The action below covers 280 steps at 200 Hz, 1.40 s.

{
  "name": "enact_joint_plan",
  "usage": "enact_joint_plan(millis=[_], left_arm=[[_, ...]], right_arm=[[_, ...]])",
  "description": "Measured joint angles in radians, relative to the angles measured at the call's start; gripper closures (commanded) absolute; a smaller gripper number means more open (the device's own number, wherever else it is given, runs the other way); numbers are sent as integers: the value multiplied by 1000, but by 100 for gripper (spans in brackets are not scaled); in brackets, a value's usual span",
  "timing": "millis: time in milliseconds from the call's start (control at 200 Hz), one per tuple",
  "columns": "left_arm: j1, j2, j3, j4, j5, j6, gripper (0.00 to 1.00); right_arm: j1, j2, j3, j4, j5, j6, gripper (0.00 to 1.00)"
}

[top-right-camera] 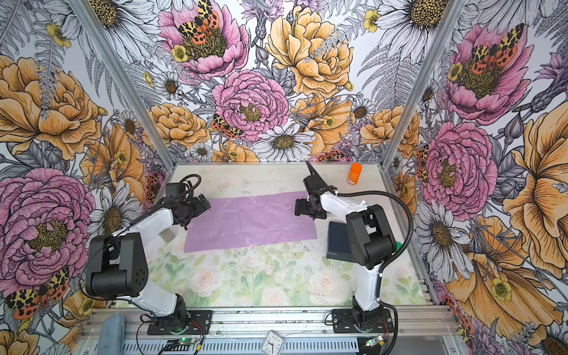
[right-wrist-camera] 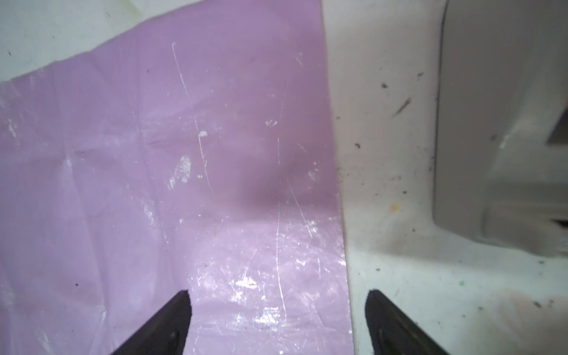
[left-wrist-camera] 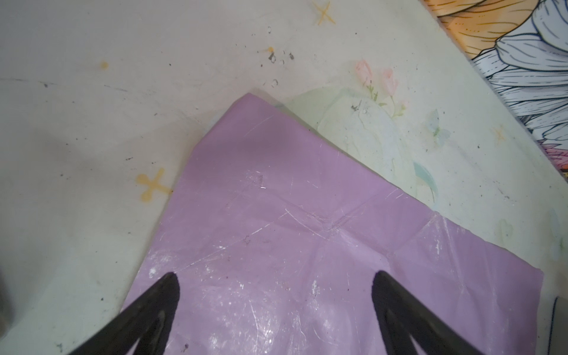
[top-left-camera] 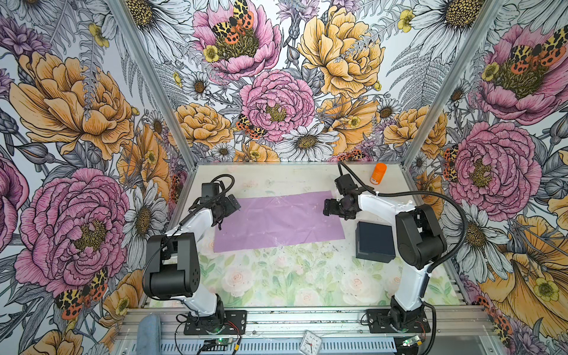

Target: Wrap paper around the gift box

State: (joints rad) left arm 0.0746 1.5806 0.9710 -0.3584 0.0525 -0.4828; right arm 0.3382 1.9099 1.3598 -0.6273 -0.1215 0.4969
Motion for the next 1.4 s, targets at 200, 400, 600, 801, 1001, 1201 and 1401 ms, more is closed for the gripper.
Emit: enact_joint_plan(millis=[200, 400, 600, 801, 1001, 1201, 1401], left_arm=[[23, 32, 42, -22, -30, 22, 1], [26, 143, 113, -24, -56, 40, 2], [27, 242, 156, -31, -76, 45, 2], [27, 280, 163, -31, -82, 48, 2], [27, 280, 160, -27, -67, 44, 2], [19, 252, 115, 3, -60, 44, 2], [-12, 204, 61, 3, -54, 39, 2]], right_arm=[[-11, 88, 97, 12, -20, -2, 11], [-10, 122, 98, 6, -23, -9, 12], [-10, 122, 91, 8, -23, -18, 13], [-10, 121, 65, 12, -26, -19, 16], [-2, 87, 7, 46, -27, -19, 18], [4, 15, -96, 71, -34, -7, 21], [6, -66, -206, 96, -38, 24, 22]])
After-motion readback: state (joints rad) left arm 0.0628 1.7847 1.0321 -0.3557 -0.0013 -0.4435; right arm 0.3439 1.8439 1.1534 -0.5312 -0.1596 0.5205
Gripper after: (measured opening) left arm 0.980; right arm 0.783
